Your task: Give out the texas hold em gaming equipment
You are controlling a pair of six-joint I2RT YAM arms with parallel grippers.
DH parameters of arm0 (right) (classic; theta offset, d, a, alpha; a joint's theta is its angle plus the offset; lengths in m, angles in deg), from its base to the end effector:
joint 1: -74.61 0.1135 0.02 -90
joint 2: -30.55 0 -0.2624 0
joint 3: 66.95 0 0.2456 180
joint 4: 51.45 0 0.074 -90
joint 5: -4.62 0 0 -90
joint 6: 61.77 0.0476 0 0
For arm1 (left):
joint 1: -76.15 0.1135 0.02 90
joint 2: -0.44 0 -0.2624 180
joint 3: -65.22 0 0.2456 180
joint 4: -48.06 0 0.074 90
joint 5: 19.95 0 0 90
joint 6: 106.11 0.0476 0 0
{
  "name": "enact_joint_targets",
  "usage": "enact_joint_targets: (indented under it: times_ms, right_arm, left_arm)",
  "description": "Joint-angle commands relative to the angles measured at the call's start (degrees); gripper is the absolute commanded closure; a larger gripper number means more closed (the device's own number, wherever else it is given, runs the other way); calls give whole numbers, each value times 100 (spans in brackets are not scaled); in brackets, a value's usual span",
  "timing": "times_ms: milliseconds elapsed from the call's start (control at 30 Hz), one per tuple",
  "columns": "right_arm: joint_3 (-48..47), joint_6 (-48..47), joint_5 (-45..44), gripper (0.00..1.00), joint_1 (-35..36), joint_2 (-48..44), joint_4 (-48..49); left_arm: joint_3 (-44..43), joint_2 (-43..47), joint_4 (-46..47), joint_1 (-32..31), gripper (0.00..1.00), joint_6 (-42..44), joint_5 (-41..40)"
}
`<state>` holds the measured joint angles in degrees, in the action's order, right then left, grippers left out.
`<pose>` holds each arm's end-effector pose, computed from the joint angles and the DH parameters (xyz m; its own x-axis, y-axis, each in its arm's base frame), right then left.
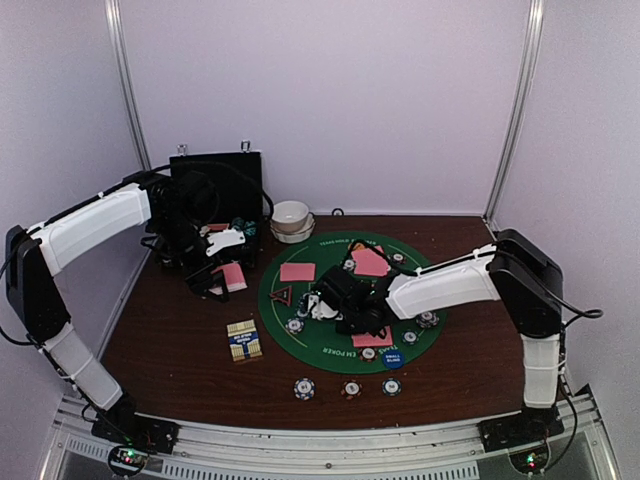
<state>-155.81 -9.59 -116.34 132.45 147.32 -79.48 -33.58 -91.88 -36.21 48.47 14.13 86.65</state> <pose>0.2440 0.3421 0.1377 0.0028 -0.9835 -0.1811 -0.7227 0.1232 -0.6801 0.2593 -0.1514 0.2865 -0.4966 0.8055 -0.3233 0.8667 0.4803 -0.1347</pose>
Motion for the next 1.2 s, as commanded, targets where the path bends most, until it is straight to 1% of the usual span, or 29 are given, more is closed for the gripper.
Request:
enact_joint_targets:
  times_ms: [0,67,133,200,333,400,433,567,600,700,767,800,1067,1167]
  right_arm:
    - [-139,642,-114,1,-4,-512,-15]
    - [-269,1084,-166,0,-99,-712,-84]
    - [-432,1674,-21,1,-227,-921,-373]
    - [-564,2349,362,1,-443,-1117,-756]
    - [-650,3584,1503,0,-1069,-1369,-1356]
    - [-672,4082,2224,12,-1415,-1385,-1591]
    - [-642,4237,2456,22,-1474,-1371,-1584]
    - [-589,4768,2744,64,-1513,-1173,-1788]
    - [-518,4880,2804,68,-1520,-1110,-1700]
    - [-330,5192,2972,73,-1522,-930,-1561]
    - [-247,5346,3033,78,-1526,-833,-1415]
    - [-212,5399,3018,79,-1528,-800,-1371]
    - [103,5602,3029,81,-1523,-528,-1051]
    - [301,5705,3149,84,-1524,-497,-904]
  left_arm:
    - [-156,56,34,26,100,-53,147]
    - [-156,63,30,26,100,-53,150]
    - [-156,69,34,26,100,-55,139]
    - [-156,85,34,26,100,-53,112]
    - [-164,93,34,26,100,-53,101]
    - [-165,84,34,26,100,-58,111]
    - [-171,78,34,26,100,-54,101]
    - [-199,71,34,28,100,-62,109]
    - [-206,70,31,26,100,-69,112]
    - [-224,51,30,26,100,-84,137]
    - [-217,55,32,27,100,-87,133]
    - [-211,60,33,26,100,-82,124]
    - [-209,69,34,26,100,-88,115]
    - [-208,65,29,26,100,-80,106]
